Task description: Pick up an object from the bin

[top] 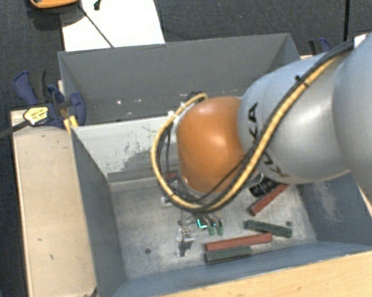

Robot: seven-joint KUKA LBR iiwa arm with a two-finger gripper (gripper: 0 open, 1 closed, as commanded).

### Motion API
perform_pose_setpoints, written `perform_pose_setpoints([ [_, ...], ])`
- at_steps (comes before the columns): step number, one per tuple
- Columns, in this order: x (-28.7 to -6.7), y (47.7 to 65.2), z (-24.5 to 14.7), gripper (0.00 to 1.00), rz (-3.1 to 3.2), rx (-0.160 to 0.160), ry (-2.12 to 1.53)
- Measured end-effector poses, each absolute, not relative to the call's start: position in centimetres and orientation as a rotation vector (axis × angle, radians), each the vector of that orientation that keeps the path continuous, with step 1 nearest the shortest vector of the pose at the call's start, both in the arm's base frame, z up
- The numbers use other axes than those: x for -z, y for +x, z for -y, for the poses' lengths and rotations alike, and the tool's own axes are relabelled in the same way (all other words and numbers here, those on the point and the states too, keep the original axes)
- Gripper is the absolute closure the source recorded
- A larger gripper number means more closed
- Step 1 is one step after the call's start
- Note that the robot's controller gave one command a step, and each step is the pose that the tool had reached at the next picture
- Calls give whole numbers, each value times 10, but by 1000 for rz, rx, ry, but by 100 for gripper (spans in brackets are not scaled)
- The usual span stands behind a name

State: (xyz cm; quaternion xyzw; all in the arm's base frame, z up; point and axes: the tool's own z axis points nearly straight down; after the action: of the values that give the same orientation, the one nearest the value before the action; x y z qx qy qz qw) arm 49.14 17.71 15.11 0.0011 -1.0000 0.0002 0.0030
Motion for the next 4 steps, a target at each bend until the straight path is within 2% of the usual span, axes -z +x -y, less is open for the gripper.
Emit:
perform_pose_setpoints([
  [1,-155,494,-176,0,3143,2,-3],
  [2,-139,492,-164,0,3149,7,97],
  [3,-112,495,-117,0,3082,1,606],
  [4,-99,490,-106,0,3093,1,553],
])
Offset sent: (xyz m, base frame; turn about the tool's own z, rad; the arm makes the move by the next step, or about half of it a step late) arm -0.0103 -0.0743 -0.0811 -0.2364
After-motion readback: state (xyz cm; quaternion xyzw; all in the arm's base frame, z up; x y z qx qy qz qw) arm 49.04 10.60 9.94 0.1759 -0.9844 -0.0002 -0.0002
